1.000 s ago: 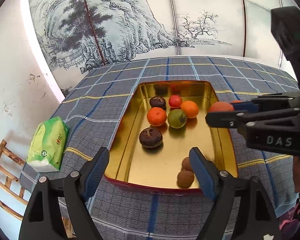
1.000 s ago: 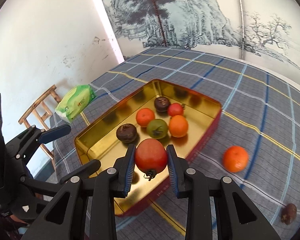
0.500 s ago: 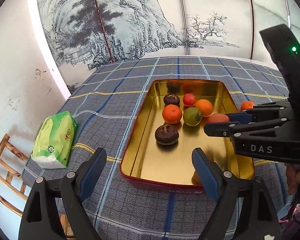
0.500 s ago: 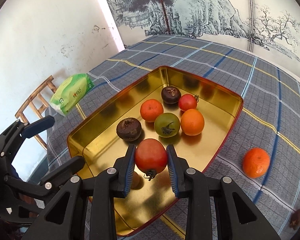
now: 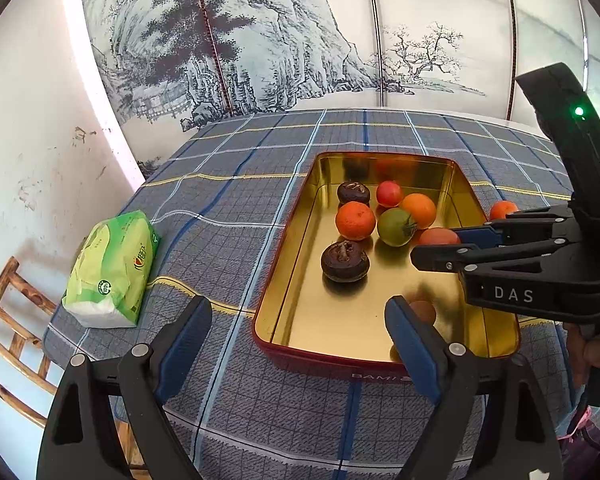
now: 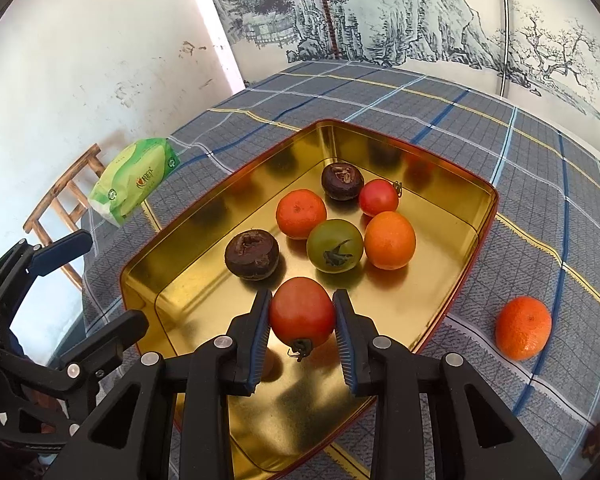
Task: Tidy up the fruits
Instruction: 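Carry the red tomato with the right tool into the tin and release, then grasp the mandarin orange on the table with the right tool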
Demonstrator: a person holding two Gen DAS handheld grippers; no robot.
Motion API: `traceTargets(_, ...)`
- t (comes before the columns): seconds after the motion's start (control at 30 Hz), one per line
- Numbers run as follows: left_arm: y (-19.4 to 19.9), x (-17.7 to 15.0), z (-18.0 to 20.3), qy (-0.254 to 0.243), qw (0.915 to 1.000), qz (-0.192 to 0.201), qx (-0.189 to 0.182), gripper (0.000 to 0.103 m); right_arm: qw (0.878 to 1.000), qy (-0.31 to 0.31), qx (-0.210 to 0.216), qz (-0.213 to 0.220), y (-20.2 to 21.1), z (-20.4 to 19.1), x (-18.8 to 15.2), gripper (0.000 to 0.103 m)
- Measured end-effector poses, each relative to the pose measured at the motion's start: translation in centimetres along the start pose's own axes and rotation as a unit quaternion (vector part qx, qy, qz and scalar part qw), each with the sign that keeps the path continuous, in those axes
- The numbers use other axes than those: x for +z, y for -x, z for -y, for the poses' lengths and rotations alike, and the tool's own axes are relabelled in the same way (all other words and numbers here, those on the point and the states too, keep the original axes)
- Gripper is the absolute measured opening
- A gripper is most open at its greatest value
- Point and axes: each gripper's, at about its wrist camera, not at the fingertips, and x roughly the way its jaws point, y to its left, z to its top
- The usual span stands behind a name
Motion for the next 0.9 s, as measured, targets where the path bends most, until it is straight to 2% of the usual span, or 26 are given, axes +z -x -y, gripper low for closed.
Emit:
traceTargets(0.23, 0.0, 0.0, -0.1, 0.001, 1.0000, -0.002, 0.000, 0.086, 1.000, -0.009, 0.001, 0.006, 0.1, 0.3, 0.1, 0.033)
traceTargets(0.6, 0.3, -0.2, 0.3, -0.005, 1.0000, -0.002, 0.003, 0.088, 0.999, -0.030, 0.018, 0.039, 2.3, 0.7, -0.4, 0.033)
traceTargets(0.8, 0.5, -0.2, 0.7, -0.008, 1.0000, -0.002, 0.004, 0.090, 0.996, -0.065, 0.015, 0.064, 4.8, 2.7, -2.1, 0.034)
traceTargets(0.9, 0.7, -0.1, 1.1, -0.010, 0.9999, -0.002, 0.004, 0.090, 0.994, -0.086, 0.005, 0.073, 5.9, 4.3, -3.2, 0.040)
